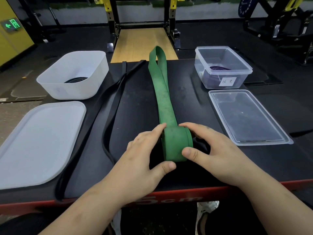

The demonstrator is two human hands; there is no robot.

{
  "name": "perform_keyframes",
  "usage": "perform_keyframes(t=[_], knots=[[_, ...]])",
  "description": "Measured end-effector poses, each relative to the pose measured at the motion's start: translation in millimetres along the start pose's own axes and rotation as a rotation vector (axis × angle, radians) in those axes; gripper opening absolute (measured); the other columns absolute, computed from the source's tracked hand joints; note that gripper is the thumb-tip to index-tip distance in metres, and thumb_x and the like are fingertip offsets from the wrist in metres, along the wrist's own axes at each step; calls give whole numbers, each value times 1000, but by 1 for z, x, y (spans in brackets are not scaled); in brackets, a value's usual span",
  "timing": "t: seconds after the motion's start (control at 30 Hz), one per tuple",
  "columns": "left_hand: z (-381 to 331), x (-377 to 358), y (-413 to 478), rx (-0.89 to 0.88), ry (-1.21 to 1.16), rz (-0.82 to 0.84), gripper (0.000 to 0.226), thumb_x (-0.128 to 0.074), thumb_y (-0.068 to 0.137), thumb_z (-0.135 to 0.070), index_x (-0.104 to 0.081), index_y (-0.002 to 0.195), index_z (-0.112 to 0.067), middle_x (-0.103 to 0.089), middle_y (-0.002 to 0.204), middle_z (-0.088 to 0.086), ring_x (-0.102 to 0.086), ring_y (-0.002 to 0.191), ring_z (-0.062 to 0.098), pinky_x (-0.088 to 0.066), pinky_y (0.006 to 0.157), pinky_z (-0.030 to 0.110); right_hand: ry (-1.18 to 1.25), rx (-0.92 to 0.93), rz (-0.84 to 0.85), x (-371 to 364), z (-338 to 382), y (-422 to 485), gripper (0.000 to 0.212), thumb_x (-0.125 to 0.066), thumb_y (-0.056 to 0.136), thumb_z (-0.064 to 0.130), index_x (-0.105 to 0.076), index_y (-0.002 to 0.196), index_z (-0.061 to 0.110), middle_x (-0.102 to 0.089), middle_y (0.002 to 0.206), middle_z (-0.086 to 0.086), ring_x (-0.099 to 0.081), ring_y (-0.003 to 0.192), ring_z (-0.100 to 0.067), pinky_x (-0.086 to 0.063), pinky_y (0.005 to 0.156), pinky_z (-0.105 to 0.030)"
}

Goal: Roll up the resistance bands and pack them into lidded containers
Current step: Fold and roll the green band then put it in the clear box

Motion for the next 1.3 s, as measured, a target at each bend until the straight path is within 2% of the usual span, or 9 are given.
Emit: perform_keyframes(t=[0.17,0.37,0.47,0.57,0.8,0.97,1.13,1.23,1.3], knots=[[4,5,8,33,2,-26,79,-65,86,-62,-16,147,-63,-39,145,-28,-36,141,6,-37,116,42,17,5,29,-4,1,1,79,-70,80,69,-31,149,61,-46,142,38,-43,135,11,-38,113,-23],[5,3,15,46,-2,-10,85,-66,86,-62,-9,149,-64,-35,152,-25,-33,144,9,-34,118,42,-38,-17,38,-7,-3,10,78,-53,80,76,-24,151,62,-47,144,32,-42,137,8,-39,117,-36],[10,6,22,55,-17,-15,75,-61,84,-68,-20,147,-63,-44,145,-24,-42,138,14,-41,112,47,7,-15,60,-9,-4,10,91,-70,79,66,-17,153,63,-41,150,35,-37,140,11,-36,120,-34],[13,6,25,59,-33,-18,68,-59,86,-68,-23,143,-65,-47,140,-26,-43,137,13,-41,111,47,9,-9,60,-8,-4,13,82,-75,85,49,-26,151,61,-49,145,33,-44,138,8,-40,117,-38],[12,4,20,58,-28,-2,69,-48,83,-78,-24,146,-61,-50,138,-26,-44,135,11,-42,110,44,37,52,71,-6,6,11,62,-72,90,48,-45,145,48,-62,136,22,-55,132,-5,-45,110,-42],[4,2,1,22,9,11,73,-41,80,-86,-23,146,-60,-45,138,-30,-39,137,4,-39,112,37,67,49,86,-6,8,-4,62,-76,83,53,-53,140,42,-64,133,23,-57,131,-4,-46,109,-43],[0,13,-3,-22,-41,-26,77,-60,80,-76,-21,145,-64,-35,145,-39,-31,141,-12,-33,113,21,40,34,51,-7,7,0,67,-72,79,65,-53,140,45,-63,133,23,-55,130,-1,-46,109,-39],[4,11,-2,-2,-50,-5,86,-71,83,-61,-17,151,-61,-37,151,-32,-32,142,-8,-34,117,33,35,26,34,-8,5,3,66,-66,77,72,-50,139,54,-59,133,30,-53,129,5,-45,109,-31],[6,10,1,14,-51,-8,82,-68,84,-62,-19,151,-60,-39,151,-29,-33,143,-4,-36,118,39,27,35,11,-6,5,3,67,-65,75,74,-43,137,62,-53,132,39,-49,129,11,-41,106,-16]])
Point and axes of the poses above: each hand's wrist, its own y-axis towards the middle knuckle, its own x-axis out of the back of the hand, z = x × y, the point moved 10 cm from there along y, towards the middle knuckle
